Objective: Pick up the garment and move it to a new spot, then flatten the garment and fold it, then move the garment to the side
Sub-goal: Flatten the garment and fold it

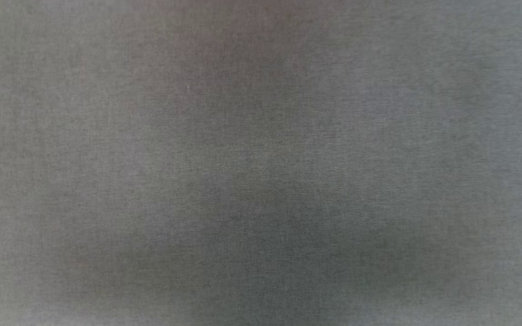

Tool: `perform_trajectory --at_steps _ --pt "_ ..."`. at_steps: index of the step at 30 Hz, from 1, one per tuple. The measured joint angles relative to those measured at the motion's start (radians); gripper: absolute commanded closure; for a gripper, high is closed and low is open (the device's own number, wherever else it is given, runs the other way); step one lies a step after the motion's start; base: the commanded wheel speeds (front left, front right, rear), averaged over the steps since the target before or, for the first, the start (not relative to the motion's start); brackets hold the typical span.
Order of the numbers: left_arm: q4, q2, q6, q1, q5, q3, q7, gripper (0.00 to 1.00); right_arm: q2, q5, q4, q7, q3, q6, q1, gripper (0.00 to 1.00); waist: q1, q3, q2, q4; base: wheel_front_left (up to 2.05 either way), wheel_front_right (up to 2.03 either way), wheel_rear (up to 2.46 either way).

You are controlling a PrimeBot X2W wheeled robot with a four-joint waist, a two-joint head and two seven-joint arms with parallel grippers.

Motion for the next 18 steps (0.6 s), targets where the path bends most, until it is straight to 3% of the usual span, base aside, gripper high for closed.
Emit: perform_trajectory --at_steps 6,11,18 --pt "0.061 -0.009 -0.083 0.157 -0.007 -0.004 0.000 1.00 0.034 0.045 0.037 0.042 0.086 0.000 0.086 1.00 0.0000 0.004 0.0000 0.029 0.00 0.00 0.00" --pt "0.155 -0.035 -0.147 0.267 -0.069 -0.016 0.039 1.00 0.008 0.151 -0.010 0.114 0.152 0.000 0.198 1.00 0.0000 -0.018 0.0000 0.047 0.00 0.00 0.00" --pt "0.182 -0.055 -0.179 0.430 -0.150 -0.057 0.190 1.00 -0.056 0.294 -0.131 0.221 0.221 0.000 0.346 1.00 0.0000 -0.065 0.0000 0.064 0.00 0.00 0.00"
